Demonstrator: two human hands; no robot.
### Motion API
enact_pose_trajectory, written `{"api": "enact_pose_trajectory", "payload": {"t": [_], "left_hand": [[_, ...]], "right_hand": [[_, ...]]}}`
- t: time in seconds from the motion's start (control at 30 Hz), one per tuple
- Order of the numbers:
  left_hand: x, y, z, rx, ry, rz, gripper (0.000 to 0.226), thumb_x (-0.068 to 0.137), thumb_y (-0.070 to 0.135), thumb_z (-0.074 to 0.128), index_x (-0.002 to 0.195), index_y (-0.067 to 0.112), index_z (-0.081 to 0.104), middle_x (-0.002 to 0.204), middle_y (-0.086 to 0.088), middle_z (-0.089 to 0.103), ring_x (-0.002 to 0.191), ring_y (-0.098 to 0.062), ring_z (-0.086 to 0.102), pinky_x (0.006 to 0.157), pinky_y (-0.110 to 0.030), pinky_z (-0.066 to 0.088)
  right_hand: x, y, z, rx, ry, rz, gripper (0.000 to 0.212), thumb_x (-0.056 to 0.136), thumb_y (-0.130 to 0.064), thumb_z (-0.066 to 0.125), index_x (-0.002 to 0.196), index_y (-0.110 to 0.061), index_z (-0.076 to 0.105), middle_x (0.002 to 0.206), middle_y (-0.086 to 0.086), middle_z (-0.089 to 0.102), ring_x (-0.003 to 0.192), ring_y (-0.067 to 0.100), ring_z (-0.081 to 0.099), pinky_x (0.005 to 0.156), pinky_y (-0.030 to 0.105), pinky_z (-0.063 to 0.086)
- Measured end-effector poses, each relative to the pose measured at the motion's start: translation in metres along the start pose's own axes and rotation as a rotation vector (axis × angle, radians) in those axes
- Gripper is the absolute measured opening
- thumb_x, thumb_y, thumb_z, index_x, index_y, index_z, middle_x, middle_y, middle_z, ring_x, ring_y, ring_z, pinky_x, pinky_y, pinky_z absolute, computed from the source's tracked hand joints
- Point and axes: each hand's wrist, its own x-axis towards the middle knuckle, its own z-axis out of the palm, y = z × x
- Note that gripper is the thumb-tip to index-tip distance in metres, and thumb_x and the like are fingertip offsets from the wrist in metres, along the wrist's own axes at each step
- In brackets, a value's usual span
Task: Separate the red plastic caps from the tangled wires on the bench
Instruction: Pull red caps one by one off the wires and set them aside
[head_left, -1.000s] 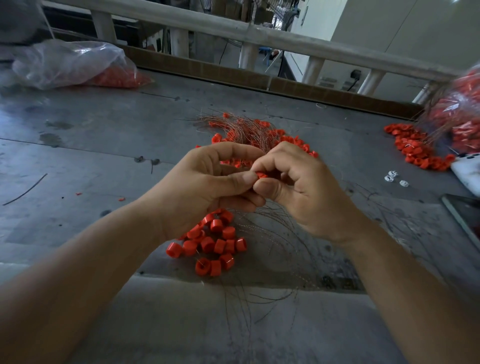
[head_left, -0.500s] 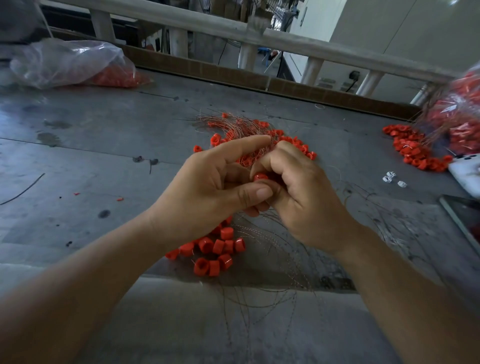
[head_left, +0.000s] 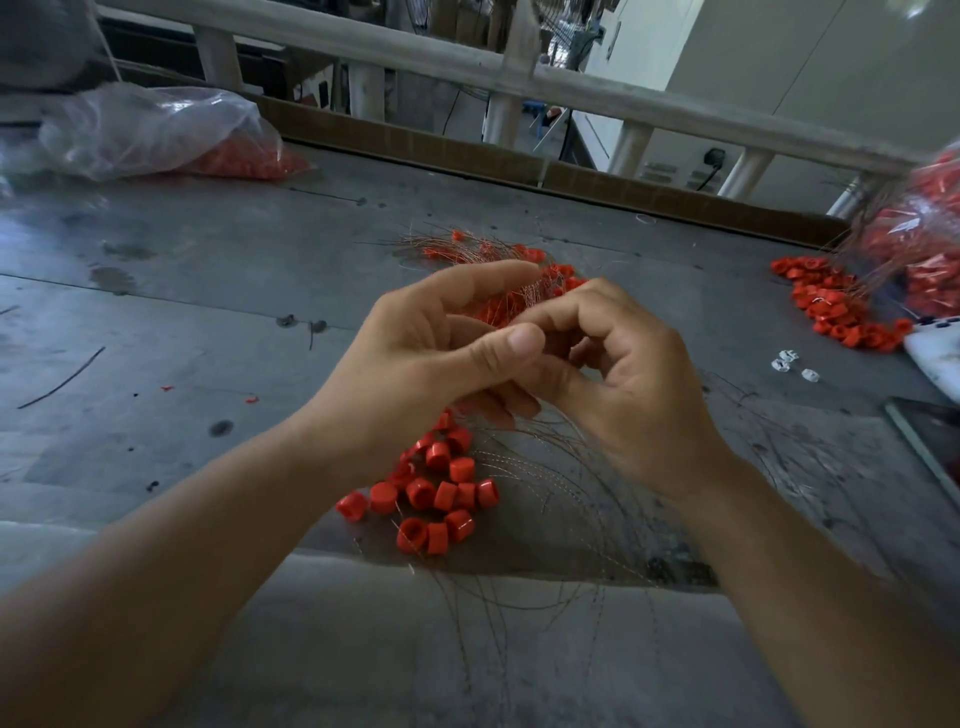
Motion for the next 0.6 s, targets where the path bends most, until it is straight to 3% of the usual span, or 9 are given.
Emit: {"api": "enact_pose_trajectory", "payload": {"t": [0.1,0.17,0.3,0.37,0.47,0.6], "left_hand": [[0.005,0.002,-0.007,-0.124,0.039,-0.035,0.041,0.065,0.024,0.068,0.105,0.019,0.063,0.073,-0.005,0.07,0.06,-0.013,0.065,0.05,-0.021,0.052],[0.007,0.003,-0.011,-0.232,0.057,-0.039,0.037,0.069,0.018,0.063,0.105,0.013,0.063,0.076,-0.008,0.07,0.061,-0.012,0.066,0.052,-0.021,0.052],[0.008,0.005,-0.014,-0.348,0.007,-0.049,0.031,0.073,0.007,0.055,0.102,0.009,0.063,0.081,-0.01,0.072,0.066,-0.014,0.068,0.059,-0.02,0.054],[0.008,0.005,-0.015,-0.341,0.012,-0.044,0.023,0.074,0.005,0.054,0.091,0.008,0.069,0.08,-0.01,0.072,0.066,-0.014,0.068,0.06,-0.02,0.055],[0.008,0.006,-0.014,-0.259,0.033,-0.016,0.006,0.068,0.01,0.07,0.073,0.008,0.072,0.078,-0.008,0.07,0.065,-0.011,0.066,0.059,-0.018,0.054],[0.007,0.005,-0.012,-0.191,0.1,-0.027,0.007,0.06,0.007,0.07,0.067,0.008,0.071,0.064,-0.004,0.067,0.061,-0.011,0.065,0.058,-0.018,0.054]], "right_hand": [[0.001,0.001,-0.002,0.117,-0.042,0.077,0.024,0.073,-0.041,0.064,0.094,-0.033,0.058,0.084,-0.011,0.059,0.078,0.001,0.059,0.068,0.016,0.048],[0.001,0.003,-0.002,0.193,-0.051,0.125,0.022,0.076,-0.036,0.059,0.096,-0.029,0.059,0.08,-0.012,0.062,0.074,0.003,0.062,0.068,0.019,0.051],[0.001,0.005,-0.003,0.182,-0.005,0.121,0.009,0.084,-0.023,0.057,0.09,-0.029,0.06,0.064,-0.013,0.061,0.056,0.005,0.058,0.055,0.015,0.047],[0.001,0.004,-0.006,0.177,0.03,0.102,0.01,0.085,-0.02,0.054,0.086,-0.028,0.06,0.06,-0.018,0.059,0.051,0.0,0.054,0.05,0.008,0.04],[0.002,0.002,-0.008,0.145,0.078,0.075,0.012,0.087,-0.02,0.05,0.082,-0.023,0.06,0.051,-0.022,0.054,0.047,-0.003,0.05,0.047,0.004,0.034],[0.002,0.002,-0.01,0.118,0.097,0.074,0.019,0.088,-0.024,0.049,0.075,-0.019,0.062,0.042,-0.016,0.044,0.038,0.0,0.039,0.044,0.004,0.027]]}}
